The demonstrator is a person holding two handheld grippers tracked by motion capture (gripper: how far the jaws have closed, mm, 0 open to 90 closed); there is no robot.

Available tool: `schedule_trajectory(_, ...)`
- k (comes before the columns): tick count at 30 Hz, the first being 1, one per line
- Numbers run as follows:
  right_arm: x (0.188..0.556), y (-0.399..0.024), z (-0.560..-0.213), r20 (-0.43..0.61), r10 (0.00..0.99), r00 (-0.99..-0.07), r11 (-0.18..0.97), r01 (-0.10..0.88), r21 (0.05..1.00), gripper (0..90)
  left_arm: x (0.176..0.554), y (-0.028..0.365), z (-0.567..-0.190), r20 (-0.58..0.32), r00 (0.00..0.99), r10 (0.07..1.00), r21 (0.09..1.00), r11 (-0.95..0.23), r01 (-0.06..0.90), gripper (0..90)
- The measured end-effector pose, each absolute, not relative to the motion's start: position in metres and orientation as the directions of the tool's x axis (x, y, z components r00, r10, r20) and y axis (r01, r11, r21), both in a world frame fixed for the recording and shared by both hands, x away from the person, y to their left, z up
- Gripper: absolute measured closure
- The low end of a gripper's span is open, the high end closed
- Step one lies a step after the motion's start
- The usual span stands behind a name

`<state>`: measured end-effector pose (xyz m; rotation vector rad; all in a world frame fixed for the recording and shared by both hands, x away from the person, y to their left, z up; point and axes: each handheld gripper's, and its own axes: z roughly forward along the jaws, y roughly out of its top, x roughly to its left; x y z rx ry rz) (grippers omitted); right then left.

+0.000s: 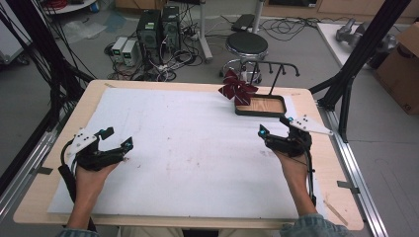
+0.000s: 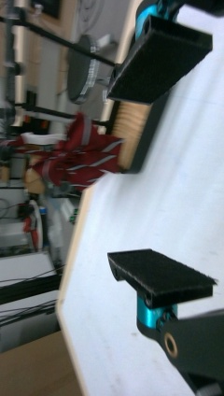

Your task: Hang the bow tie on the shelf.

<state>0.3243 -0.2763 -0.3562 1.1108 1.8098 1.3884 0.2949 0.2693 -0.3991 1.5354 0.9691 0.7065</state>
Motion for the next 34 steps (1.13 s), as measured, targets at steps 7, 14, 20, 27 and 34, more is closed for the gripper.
schedule_trajectory(7,0.300,-0.286,-0.383,0.059,0.892,-0.448,0.067,0.261,0.963,14.8,0.295,0.269,-0.402,-0.070,0.470,0.880,0.978,-0.031,0.204,18.2)
schedule_trajectory(14,0.289,-0.291,-0.410,0.078,0.901,-0.426,0.068,0.315,0.947,12.0,0.295,0.268,-0.403,-0.064,0.464,0.883,0.979,-0.035,0.202,18.1)
schedule_trajectory(20,0.278,-0.291,-0.426,0.096,0.903,-0.418,0.050,0.325,0.944,12.0,0.295,0.270,-0.405,-0.059,0.455,0.889,0.978,-0.040,0.205,18.1)
schedule_trajectory(27,0.274,-0.292,-0.432,0.104,0.906,-0.409,0.041,0.331,0.943,12.0,0.294,0.270,-0.405,-0.060,0.449,0.891,0.978,-0.037,0.204,18.1)
schedule_trajectory(34,0.273,-0.292,-0.434,0.106,0.907,-0.408,0.036,0.326,0.945,12.0,0.294,0.271,-0.405,-0.058,0.448,0.892,0.978,-0.040,0.206,18.1)
